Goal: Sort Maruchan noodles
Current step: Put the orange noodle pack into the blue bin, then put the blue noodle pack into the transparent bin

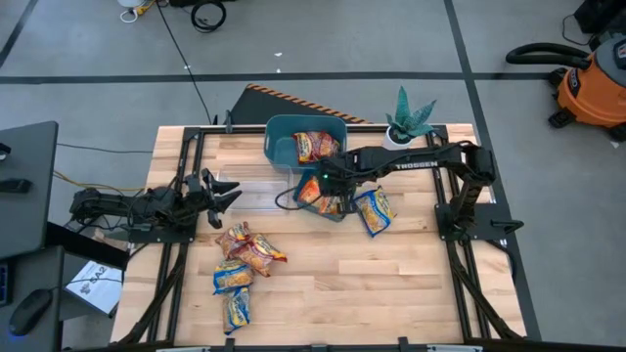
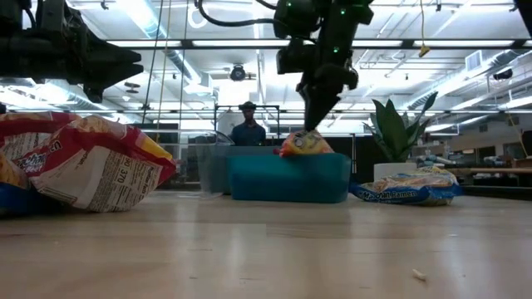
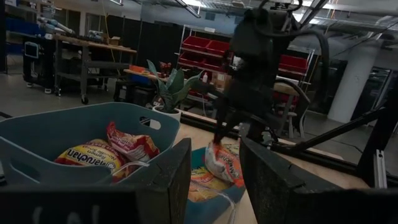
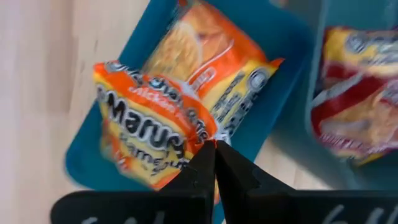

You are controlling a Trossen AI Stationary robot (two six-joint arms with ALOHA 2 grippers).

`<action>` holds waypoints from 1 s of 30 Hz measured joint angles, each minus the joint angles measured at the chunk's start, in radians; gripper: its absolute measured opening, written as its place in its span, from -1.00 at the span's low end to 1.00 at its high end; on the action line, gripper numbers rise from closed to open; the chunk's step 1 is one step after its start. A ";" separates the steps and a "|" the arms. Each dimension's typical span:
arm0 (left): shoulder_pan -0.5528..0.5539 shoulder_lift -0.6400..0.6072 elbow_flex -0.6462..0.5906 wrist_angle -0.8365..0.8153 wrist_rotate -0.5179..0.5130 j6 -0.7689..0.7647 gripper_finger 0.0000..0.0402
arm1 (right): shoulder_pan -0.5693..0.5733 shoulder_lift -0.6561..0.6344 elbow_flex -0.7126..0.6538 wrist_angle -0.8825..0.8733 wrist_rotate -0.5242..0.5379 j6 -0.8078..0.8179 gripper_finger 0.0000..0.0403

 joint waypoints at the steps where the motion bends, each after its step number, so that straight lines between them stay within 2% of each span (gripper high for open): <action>1: 0.000 0.000 0.000 0.000 0.000 0.000 -0.29 | -0.008 0.000 -0.009 0.033 -0.001 -0.003 -0.92; 7: 0.000 0.000 0.000 -0.001 0.000 0.000 -0.29 | -0.057 0.000 -0.081 0.112 -0.075 0.023 -0.91; 12: 0.000 0.000 0.000 -0.002 0.000 0.001 -0.29 | -0.072 0.000 -0.096 -0.014 -0.153 0.028 -0.87; 18: 0.000 0.000 0.000 -0.002 0.000 0.001 -0.29 | -0.072 0.000 -0.090 -0.048 -0.114 0.031 -0.77; 21: 0.000 0.000 0.000 -0.002 0.000 0.002 -0.29 | -0.065 0.000 -0.029 -0.087 -0.108 0.042 -0.68; 26: 0.000 0.000 0.000 -0.002 0.000 0.002 -0.29 | -0.039 -0.006 0.080 -0.157 -0.092 0.042 -0.50; 30: 0.000 0.000 0.000 -0.002 0.000 0.002 -0.29 | -0.007 -0.007 0.095 -0.240 -0.088 0.118 -0.32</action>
